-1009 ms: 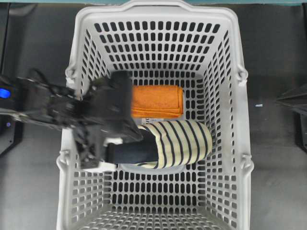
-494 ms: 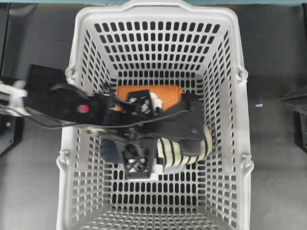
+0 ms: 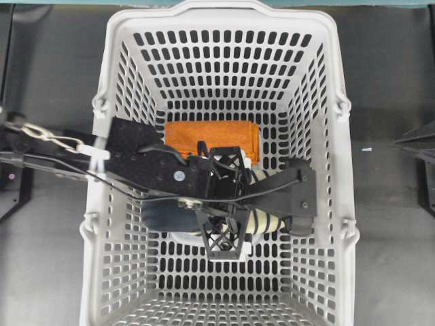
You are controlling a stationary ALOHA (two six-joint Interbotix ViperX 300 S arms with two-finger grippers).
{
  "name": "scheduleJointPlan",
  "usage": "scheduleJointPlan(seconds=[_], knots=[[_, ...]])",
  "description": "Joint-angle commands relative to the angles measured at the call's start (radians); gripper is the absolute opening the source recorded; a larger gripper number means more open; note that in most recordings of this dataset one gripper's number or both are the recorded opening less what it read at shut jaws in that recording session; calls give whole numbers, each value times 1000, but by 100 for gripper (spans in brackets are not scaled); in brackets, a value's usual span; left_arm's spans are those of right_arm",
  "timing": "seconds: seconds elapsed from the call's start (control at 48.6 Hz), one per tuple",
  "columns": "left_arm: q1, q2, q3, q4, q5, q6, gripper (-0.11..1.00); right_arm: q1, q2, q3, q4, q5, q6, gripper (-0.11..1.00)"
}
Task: Pick up the slipper from the shopping basket with the left arm.
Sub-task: 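Lower the left gripper and close it on the slipper's striped upper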
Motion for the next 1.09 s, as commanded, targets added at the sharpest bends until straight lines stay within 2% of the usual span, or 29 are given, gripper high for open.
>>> scheduleJointPlan(seconds=[0.0,0.124,0.206,0.35,0.432,0.597,0.741,0.906,1.07], knots=[[12,-8,8,3,-9,0,91,3,9,-6,3,-11,2,0],[14,-11,12,3,-6,3,84,3,9,-5,3,-11,2,0],[11,-12,12,5,-5,9,64,5,9,-5,3,-12,3,0],[8,-23,6,3,-3,17,23,12,9,-3,3,-12,3,0],[8,-34,5,3,-3,20,6,14,9,-2,3,-12,9,0],[3,-66,-12,3,14,20,5,12,9,3,3,-12,21,0],[-6,-83,-87,3,91,21,5,14,9,3,3,-12,21,0],[-9,-80,-244,5,244,28,5,14,8,3,3,-12,23,0],[-14,-61,-443,6,422,83,5,14,8,3,3,-9,23,0]])
